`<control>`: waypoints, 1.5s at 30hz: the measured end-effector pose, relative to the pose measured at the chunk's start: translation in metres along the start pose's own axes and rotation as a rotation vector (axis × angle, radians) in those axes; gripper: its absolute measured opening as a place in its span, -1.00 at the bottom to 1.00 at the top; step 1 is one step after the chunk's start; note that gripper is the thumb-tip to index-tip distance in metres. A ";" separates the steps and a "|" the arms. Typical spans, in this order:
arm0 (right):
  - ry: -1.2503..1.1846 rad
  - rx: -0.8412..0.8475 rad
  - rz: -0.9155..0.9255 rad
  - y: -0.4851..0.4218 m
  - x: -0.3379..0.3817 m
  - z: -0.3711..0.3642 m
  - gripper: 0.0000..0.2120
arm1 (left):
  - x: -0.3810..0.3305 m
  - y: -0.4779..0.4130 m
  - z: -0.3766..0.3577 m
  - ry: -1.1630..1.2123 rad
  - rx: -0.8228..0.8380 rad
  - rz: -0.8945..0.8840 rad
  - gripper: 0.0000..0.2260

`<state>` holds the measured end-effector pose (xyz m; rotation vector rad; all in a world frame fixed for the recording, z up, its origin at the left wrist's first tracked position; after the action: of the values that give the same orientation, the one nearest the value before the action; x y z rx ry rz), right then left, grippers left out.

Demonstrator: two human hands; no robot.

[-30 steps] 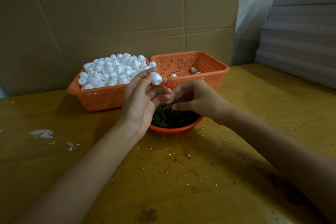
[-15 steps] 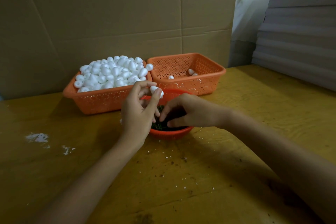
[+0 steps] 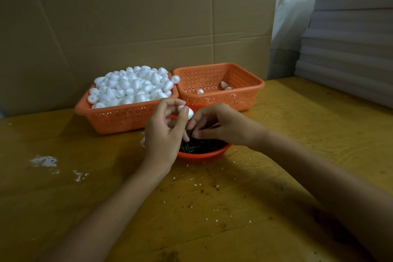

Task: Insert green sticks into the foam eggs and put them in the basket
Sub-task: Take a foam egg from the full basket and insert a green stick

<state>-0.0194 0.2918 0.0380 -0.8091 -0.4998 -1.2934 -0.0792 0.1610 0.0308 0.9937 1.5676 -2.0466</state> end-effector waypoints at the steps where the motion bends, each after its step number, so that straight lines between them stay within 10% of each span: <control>1: 0.022 0.020 0.004 0.000 0.001 -0.001 -0.83 | 0.000 0.000 0.001 0.000 -0.007 0.002 -0.88; 19: 0.266 0.199 0.045 0.003 0.003 -0.024 -0.84 | -0.006 0.002 0.003 -0.083 -0.034 -0.007 -0.84; 32: -0.514 -0.048 -0.103 0.002 -0.015 0.011 -0.76 | -0.010 0.003 0.004 -0.097 -0.036 -0.025 -0.83; 45: -0.471 -0.022 -0.123 0.002 -0.015 0.012 -0.61 | -0.005 0.003 0.004 -0.044 -0.031 -0.025 -0.88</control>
<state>-0.0200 0.3108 0.0337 -1.1228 -0.9226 -1.2198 -0.0753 0.1561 0.0331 0.9164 1.5922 -2.0401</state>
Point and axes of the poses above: each hand's wrist, its own y-axis away from the middle knuckle, its own z-axis out of the back of the hand, x = y × z, the point moved 9 cm from there along -y, towards the middle knuckle, and after that the axes turned 2 degrees about -z, right-handed, at the moved point
